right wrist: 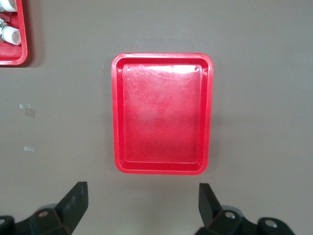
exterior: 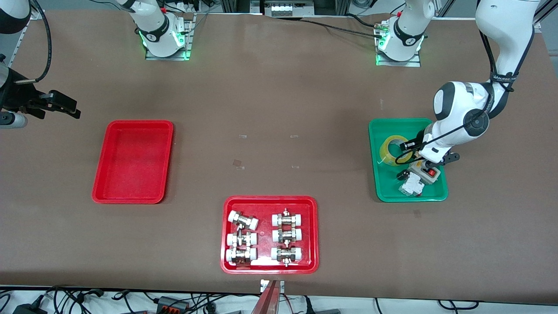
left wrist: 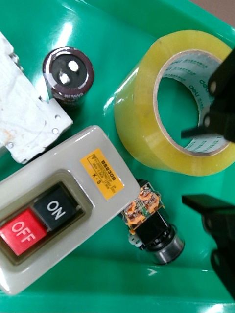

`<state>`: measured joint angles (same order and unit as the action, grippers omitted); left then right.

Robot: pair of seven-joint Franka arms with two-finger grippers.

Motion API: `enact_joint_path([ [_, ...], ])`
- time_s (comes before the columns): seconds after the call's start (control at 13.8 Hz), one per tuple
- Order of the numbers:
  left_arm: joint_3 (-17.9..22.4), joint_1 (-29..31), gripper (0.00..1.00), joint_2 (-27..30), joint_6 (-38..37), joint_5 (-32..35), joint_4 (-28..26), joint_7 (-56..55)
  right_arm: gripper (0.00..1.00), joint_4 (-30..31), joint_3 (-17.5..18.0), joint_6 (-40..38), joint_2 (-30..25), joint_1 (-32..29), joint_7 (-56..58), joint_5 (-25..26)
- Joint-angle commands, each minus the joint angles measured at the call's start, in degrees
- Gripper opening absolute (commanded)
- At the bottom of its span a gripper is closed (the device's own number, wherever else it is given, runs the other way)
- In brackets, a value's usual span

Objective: Left arm passes tape to right arm into tray
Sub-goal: 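Lower the left gripper and close it on the tape roll's rim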

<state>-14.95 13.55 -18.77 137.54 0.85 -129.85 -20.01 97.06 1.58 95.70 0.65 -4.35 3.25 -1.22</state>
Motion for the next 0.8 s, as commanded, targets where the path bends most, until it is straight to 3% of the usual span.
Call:
enact_joint_path([
  [0.0,-0.4,0.0,0.22,1.0,0.8,1.0,-1.1,-1.6,1.00,-0.3,0.1,-0.6,0.0,0.0,-0.6,0.5],
  [0.22,-1.0,0.1,0.00,1.3,0.4,1.0,-1.1,-2.0,1.00,-0.4,0.1,-1.7,0.0,0.0,-0.8,0.5],
  [0.51,-1.1,0.5,0.00,2.4,-1.9,0.9,-0.3,-2.1,1.00,-0.5,0.1,-1.7,0.0,0.0,-0.7,0.5],
  [0.73,-2.8,1.3,0.00,6.3,-3.4,0.7,-0.2,-1.8,1.00,-0.5,0.1,-1.2,0.0,-0.1,-0.8,0.6],
])
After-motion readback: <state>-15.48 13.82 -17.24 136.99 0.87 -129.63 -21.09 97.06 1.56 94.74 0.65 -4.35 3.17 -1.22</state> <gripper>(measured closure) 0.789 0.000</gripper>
